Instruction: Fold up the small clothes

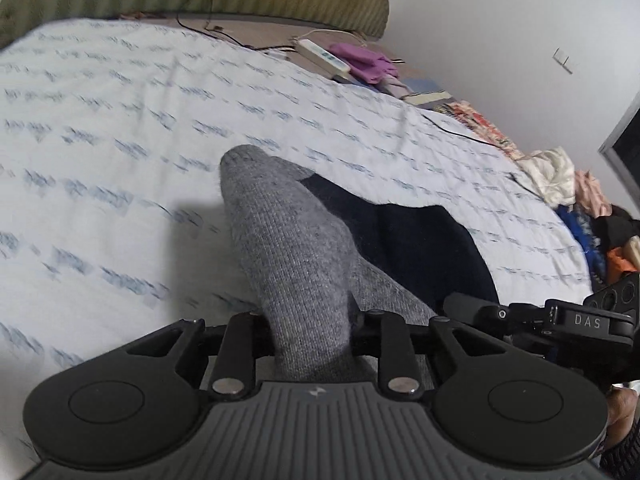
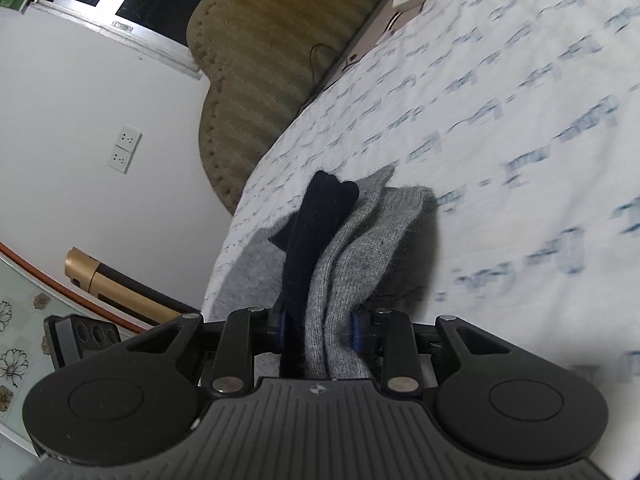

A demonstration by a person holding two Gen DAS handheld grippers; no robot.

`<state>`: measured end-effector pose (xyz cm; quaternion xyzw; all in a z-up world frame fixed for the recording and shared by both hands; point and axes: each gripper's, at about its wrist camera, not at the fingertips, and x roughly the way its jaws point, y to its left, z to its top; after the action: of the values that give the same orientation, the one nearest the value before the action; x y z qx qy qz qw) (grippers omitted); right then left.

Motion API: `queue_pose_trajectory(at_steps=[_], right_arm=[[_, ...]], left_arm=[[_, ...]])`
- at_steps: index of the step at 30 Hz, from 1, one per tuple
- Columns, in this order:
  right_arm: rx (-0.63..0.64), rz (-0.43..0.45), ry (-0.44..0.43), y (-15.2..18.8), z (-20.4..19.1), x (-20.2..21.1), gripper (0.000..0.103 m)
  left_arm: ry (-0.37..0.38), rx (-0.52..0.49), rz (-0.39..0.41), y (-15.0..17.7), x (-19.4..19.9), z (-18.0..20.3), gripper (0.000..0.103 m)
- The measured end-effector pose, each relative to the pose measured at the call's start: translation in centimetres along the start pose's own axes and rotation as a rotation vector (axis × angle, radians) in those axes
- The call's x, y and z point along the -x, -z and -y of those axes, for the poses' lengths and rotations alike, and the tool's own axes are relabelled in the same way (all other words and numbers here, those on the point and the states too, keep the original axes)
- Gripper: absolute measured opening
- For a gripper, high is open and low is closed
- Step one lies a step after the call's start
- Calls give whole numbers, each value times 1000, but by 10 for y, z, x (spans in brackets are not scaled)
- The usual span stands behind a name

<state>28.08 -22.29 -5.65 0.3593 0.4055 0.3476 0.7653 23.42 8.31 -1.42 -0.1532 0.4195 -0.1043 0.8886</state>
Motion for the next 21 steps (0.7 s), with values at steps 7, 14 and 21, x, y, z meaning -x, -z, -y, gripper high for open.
queue_pose_trajectory(at_steps=[7, 14, 21], right_arm=[[1, -9, 162, 23, 10, 10, 57], [72, -43, 170, 70, -5, 69, 75], [94, -137, 125, 82, -22, 48, 20]], left_arm=[[-24, 25, 4, 27, 6, -30, 76], [169, 191, -35, 96, 30, -36, 80], [106, 169, -83, 80, 31, -31, 34]])
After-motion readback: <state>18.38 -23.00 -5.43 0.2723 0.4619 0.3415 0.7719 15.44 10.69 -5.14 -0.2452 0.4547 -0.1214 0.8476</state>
